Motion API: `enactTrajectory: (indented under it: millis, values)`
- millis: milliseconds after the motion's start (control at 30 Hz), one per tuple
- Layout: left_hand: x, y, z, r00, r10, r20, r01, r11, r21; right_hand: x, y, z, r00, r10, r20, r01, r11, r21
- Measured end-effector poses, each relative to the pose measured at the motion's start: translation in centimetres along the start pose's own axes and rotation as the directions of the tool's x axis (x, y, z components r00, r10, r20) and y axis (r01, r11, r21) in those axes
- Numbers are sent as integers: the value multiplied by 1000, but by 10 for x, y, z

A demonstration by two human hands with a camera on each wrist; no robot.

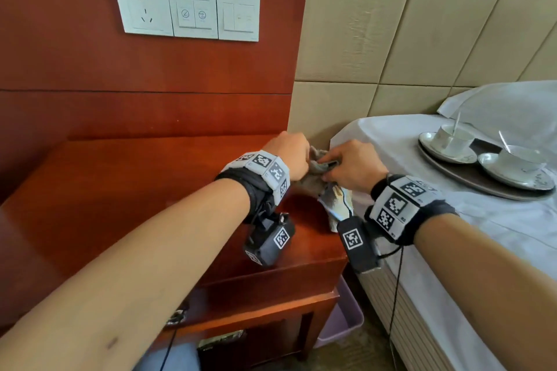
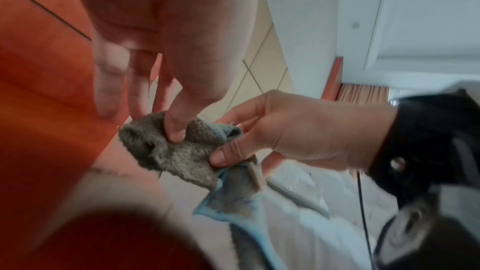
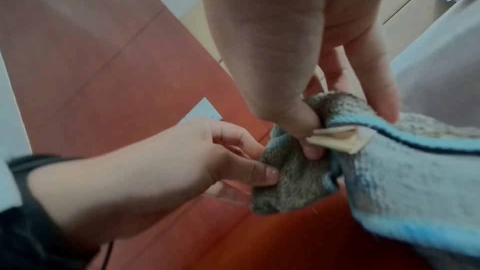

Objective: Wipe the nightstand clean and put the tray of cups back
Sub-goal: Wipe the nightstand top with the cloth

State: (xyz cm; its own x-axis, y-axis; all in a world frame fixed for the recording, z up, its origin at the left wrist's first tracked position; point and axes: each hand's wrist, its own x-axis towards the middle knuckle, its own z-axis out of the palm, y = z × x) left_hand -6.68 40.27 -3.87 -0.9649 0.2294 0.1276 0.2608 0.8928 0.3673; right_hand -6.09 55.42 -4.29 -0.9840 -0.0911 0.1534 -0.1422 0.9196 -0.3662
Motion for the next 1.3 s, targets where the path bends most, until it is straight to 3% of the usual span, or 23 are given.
enactTrajectory:
  millis: [167, 267, 367, 500, 667, 800, 900, 1000, 1133, 1233, 1300]
  values:
    - [28, 18, -54, 990, 17, -140, -50, 971, -235, 14, -7, -59, 974, -58, -219, 70, 996, 48]
    - [36, 29, -62, 993, 43, -106, -72, 956, -286, 9, 3, -71, 973, -37, -226, 54, 996, 67]
    - [41, 36, -49, 996, 86, 10, -79, 951, -300, 0, 21, -71, 979, 27, -203, -4, 993, 114]
    - [38, 34, -28, 984, 136, 115, -103, 961, -256, -8, 37, -54, 991, 76, -106, -56, 981, 186]
    - [30, 10, -26, 979, 91, 182, -44, 968, -246, -7, 31, -37, 998, 49, 46, -60, 951, 303]
    - [25, -13, -36, 983, 71, 169, -20, 958, -286, -7, 6, -33, 973, 56, 222, -182, 776, 604]
    - [19, -30, -43, 988, 29, 153, 10, 970, -244, -6, -16, -24, 934, 28, 357, -282, 671, 685]
    - [8, -46, -47, 974, -61, 217, 104, 976, -193, -4, -31, -10, 889, 45, 455, -330, 752, 570]
    - [-3, -63, -48, 953, -153, 260, 218, 945, -243, 0, -38, 10, 895, 46, 444, -222, 908, 354]
    - [-9, -65, -52, 963, -133, 234, 209, 917, -339, 4, -47, 19, 940, -43, 339, -83, 933, 349]
    - [-12, -61, -58, 975, -96, 200, 164, 920, -357, 9, -53, 20, 980, -96, 176, 22, 923, 383]
